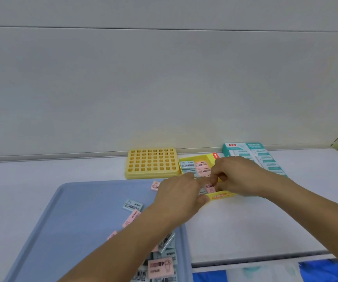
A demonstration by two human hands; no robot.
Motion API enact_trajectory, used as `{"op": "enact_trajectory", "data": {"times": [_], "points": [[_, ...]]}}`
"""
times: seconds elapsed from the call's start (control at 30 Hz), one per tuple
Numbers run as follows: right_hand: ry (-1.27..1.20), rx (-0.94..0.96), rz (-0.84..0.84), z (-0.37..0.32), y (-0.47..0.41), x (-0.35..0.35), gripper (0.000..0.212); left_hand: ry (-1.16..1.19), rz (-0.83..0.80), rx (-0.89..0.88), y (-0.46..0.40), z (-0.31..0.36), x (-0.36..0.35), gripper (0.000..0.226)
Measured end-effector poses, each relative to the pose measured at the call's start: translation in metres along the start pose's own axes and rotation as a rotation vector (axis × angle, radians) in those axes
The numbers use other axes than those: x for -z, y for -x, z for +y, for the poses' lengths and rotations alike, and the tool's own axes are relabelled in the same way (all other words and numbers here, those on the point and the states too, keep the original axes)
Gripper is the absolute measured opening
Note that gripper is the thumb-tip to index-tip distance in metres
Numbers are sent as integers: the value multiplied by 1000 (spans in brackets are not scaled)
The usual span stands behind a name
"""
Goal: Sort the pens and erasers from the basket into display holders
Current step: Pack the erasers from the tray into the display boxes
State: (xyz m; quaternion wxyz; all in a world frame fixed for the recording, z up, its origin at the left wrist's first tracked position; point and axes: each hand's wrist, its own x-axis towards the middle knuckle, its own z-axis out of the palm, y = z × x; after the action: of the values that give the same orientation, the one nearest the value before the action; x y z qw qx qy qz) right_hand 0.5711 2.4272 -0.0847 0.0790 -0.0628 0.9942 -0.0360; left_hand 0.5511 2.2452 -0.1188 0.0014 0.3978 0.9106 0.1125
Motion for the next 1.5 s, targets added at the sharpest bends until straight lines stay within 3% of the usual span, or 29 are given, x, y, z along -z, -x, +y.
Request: {"op": "enact_trajectory", "data": {"times": [0.23,0.5,0.67,0.9,0.97,1.03,1.1,1.13,1.2,1.23,1.37,1.5], "points": [[-23,17,-70,1,9,0,26,-234,-118,-41,-23,5,6,49],[154,89,-124,1,17,-1,42,-217,-116,-77,-25,0,5,54],[88,76,-130,-2,24,6,50,-171,-115,-81,-20,-5,4,54],[166,42,-119,-7,8,7,45,-65,-91,-45,-19,-13,5,56],[196,37,-124,-5,6,5,40,197,-34,42,-16,-17,9,56],[123,22,-30,-5,5,3,36,850,32,283,-13,-19,17,49],[-208,-11,189,-9,2,-2,30,1585,15,556,-11,-19,28,57],[-428,0,289,-13,0,-5,24,1812,16,621,-10,-18,32,63],[-753,39,371,-27,-2,-10,8,2026,26,658,-7,-14,38,72],[-822,49,379,-33,-3,-13,11,2088,38,657,-6,-12,39,75],[-795,-26,421,-46,-8,-23,31,2285,68,585,-3,-7,40,83],[-762,-73,479,-47,-11,-24,24,2292,110,513,-1,-6,38,85]]}}
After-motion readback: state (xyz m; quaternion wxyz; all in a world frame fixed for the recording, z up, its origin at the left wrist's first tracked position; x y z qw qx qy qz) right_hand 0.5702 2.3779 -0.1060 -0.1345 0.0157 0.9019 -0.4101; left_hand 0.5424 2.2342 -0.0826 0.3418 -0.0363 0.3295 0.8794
